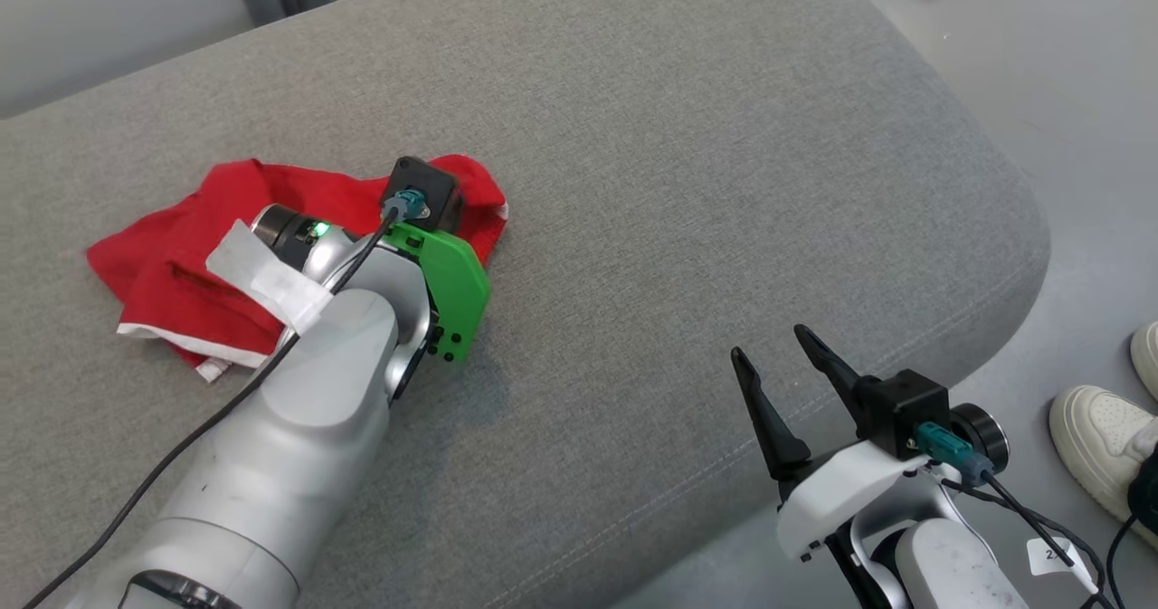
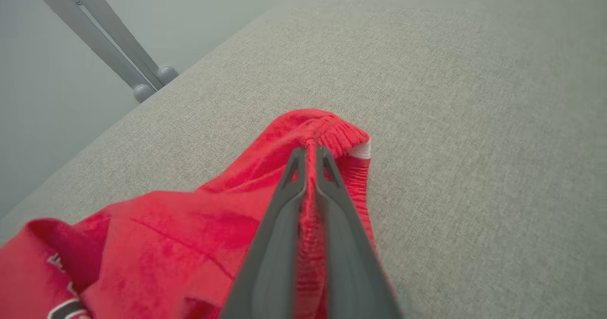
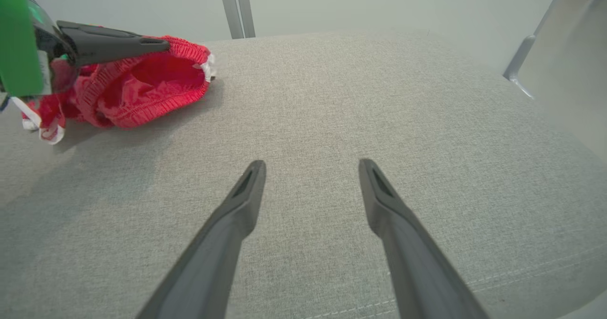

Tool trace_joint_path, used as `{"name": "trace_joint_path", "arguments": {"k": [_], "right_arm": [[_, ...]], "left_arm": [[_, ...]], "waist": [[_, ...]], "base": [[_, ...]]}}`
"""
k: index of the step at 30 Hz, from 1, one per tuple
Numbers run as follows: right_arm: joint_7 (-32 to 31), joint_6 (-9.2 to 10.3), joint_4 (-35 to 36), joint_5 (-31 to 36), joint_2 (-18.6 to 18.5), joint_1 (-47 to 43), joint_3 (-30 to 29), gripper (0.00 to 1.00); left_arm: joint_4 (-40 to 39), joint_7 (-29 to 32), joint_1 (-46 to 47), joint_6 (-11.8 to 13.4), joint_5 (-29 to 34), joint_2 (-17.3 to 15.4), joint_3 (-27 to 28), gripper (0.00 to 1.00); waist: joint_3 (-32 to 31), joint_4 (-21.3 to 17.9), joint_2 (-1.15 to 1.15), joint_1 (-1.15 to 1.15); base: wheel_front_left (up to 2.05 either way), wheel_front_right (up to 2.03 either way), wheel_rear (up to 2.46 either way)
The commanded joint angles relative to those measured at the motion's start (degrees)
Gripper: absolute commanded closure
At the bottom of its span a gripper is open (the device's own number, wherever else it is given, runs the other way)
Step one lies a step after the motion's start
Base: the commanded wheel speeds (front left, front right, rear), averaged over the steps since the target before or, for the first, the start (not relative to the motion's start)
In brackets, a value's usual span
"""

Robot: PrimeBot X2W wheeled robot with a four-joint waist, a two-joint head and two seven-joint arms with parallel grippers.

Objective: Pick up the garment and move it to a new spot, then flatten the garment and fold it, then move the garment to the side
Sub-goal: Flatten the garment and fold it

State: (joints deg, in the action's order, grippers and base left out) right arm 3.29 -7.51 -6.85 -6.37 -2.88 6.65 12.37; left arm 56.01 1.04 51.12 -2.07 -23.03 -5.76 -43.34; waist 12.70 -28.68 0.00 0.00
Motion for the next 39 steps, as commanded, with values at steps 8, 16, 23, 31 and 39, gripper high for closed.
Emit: {"name": "trace_joint_path", "arguments": {"k": [8, 16, 23, 31, 39], "right_arm": [[-0.44, 0.04, -0.54, 0.62, 0.00, -0.08, -0.06, 0.00], [-1.42, 0.04, -0.23, 1.35, 0.00, -1.66, -0.56, 0.00], [-2.47, 0.04, 0.34, 2.21, 0.00, -3.05, -1.17, 0.00], [-3.09, 0.04, 1.29, 1.98, -0.01, -4.30, -0.98, 0.00], [-3.70, 0.04, 1.80, 2.53, -0.02, -4.83, -0.81, 0.00]], "left_arm": [[-4.11, -8.52, 4.26, -1.08, -5.27, 2.02, 4.41, 1.00], [-11.65, -13.37, 3.56, -3.34, -17.20, 2.74, 10.27, 1.00], [-19.41, -12.79, -3.16, -1.50, -35.04, 2.69, 11.64, 1.00], [-16.53, -8.72, -14.58, 3.20, -39.30, -1.82, 12.90, 1.00], [-11.02, -11.45, -21.51, 6.73, -40.14, -7.27, 15.81, 1.00]], "waist": [[-3.19, 2.71, 0.00, 0.00], [-6.70, 5.13, 0.00, 0.00], [-9.78, 8.39, 0.00, 0.00], [-11.06, 12.15, 0.00, 0.00], [-11.65, 14.43, 0.00, 0.00]], "base": [[0.00, 0.00, 0.00], [0.00, 0.00, 0.00], [0.00, 0.00, 0.00], [0.00, 0.00, 0.00], [0.00, 0.00, 0.00]]}}
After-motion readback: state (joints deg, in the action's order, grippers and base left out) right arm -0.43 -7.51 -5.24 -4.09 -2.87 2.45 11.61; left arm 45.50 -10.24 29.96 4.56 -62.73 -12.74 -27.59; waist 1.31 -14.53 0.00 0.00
